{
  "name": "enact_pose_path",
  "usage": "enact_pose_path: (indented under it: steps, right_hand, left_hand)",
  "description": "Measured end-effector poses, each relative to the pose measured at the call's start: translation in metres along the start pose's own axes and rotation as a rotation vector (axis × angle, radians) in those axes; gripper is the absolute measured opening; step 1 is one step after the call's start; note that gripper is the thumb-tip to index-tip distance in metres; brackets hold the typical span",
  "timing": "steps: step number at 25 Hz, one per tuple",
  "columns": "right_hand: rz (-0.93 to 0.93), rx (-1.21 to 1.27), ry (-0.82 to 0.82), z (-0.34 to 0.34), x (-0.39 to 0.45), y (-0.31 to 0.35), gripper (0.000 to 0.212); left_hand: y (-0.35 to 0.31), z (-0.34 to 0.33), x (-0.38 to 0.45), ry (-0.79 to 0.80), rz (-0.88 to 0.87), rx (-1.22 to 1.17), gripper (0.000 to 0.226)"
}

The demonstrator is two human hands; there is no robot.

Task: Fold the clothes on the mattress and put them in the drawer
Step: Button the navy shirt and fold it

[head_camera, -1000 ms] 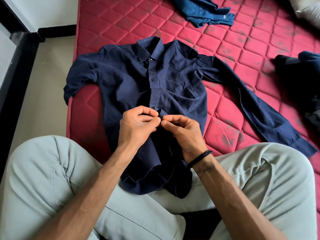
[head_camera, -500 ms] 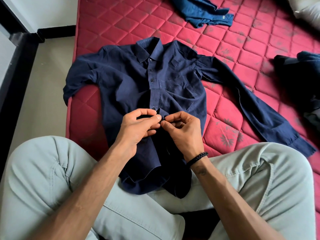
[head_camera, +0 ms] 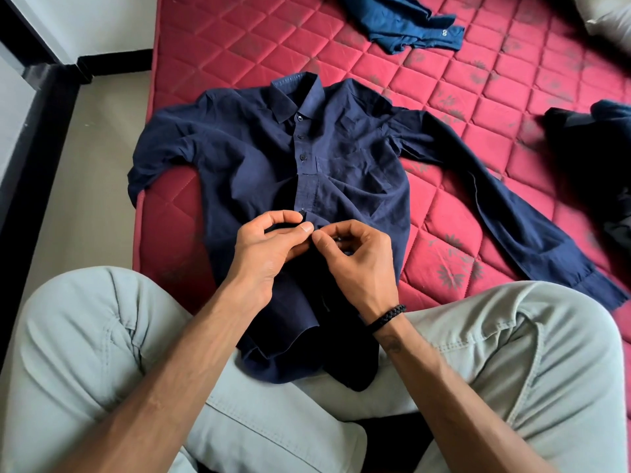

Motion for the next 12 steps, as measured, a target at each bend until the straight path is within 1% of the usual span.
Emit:
enact_pose_path:
  steps: [3,6,7,9,10,12]
  right_hand:
    - [-0.044,0.029,-0.022,0.002,0.002,-0.001,0.006]
    - [-0.015,-0.062,-0.021,0.004,0.003,0.000,0.008]
    - [0.044,-0.143,-0.026,0.004,0.002,0.003,0.008]
    - [0.240,-0.408,-0.018,0.003,-0.001,0.012,0.008]
    - [0.325,-0.545,-0.006,0.002,-0.003,0.016,0.010]
    - [0.410,-0.694,0.017,0.002,-0.002,0.020,0.015]
  left_hand:
    - [-0.002,-0.003,-0.002,-0.006,-0.078,0.066,0.019]
    - [-0.004,-0.004,-0.001,-0.045,-0.227,0.264,0.020]
    - [-0.005,-0.005,-0.001,-0.059,-0.297,0.346,0.022]
    - [-0.007,-0.006,-0.001,-0.072,-0.416,0.450,0.025]
    - [-0.007,-0.007,-0.002,-0.070,-0.455,0.473,0.026]
    - [-0.005,-0.009,-0.005,-0.074,-0.493,0.503,0.024]
Point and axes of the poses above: each hand's wrist, its own x-axis towards the middle knuckle, its own z-axis out of the back of the hand, y = z × x, the point moved 3 cm from there along x, towards the middle knuckle, and after that the axes turned 11 degrees about z, right-handed, at the moved point
